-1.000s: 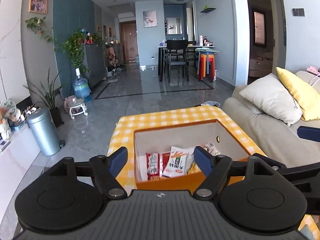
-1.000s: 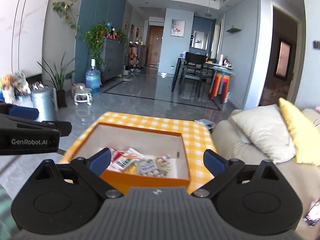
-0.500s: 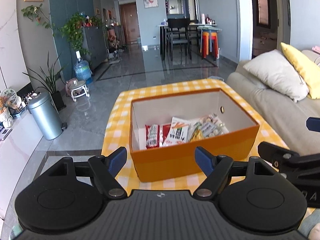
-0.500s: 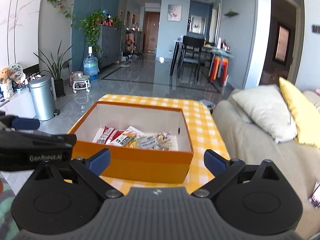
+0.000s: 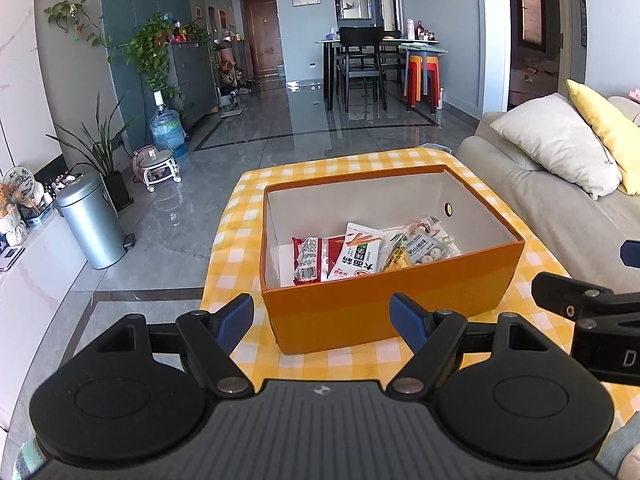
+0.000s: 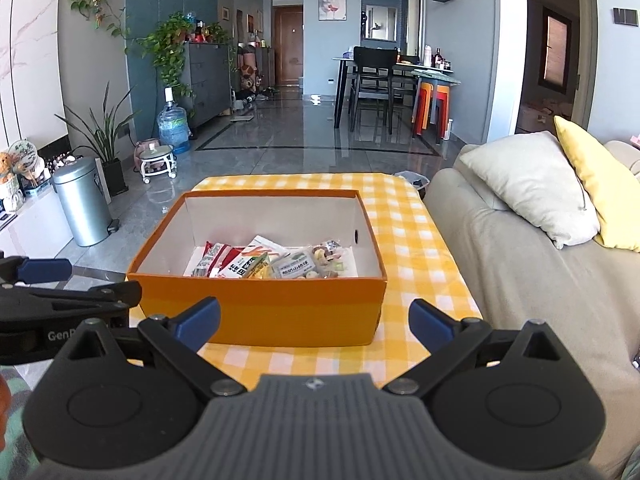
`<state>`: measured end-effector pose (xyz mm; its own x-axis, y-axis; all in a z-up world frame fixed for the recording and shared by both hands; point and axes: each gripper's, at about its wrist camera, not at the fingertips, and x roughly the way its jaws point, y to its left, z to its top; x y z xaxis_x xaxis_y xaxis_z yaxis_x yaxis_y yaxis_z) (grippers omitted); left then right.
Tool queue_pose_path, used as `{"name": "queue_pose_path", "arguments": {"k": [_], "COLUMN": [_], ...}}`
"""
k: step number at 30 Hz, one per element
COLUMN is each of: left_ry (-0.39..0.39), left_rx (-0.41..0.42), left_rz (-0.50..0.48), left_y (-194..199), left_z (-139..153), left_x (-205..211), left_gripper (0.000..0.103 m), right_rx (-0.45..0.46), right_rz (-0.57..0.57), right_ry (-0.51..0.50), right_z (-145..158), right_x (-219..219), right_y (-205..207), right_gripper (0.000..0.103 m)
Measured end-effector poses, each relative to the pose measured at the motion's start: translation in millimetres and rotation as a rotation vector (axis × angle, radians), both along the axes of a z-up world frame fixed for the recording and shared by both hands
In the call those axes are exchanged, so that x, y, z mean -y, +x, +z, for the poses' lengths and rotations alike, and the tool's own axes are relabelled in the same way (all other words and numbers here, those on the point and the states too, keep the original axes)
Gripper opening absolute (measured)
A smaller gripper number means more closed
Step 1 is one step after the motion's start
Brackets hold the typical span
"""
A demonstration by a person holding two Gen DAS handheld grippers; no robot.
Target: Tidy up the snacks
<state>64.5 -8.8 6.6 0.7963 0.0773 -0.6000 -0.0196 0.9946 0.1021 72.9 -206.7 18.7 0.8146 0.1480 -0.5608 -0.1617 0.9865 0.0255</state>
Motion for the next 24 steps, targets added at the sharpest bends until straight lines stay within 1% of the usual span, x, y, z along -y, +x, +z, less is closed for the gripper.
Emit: {"name": "queue_pose_path", "arguments": {"k": [24], "left_ry": [-0.001], "left_rx": [0.001], "left_rz": [-0.002], "left_y": [-0.5], "left_z": [1.6], "left_x": [0.4], "left_gripper": [0.091], "right_rx": [0.021], "right_rz": [0.012], "right_ry": [-0.006], "right_z": [4.6], "right_x": [-1.9], "right_y": [-0.1], "right_gripper": [0.097]}}
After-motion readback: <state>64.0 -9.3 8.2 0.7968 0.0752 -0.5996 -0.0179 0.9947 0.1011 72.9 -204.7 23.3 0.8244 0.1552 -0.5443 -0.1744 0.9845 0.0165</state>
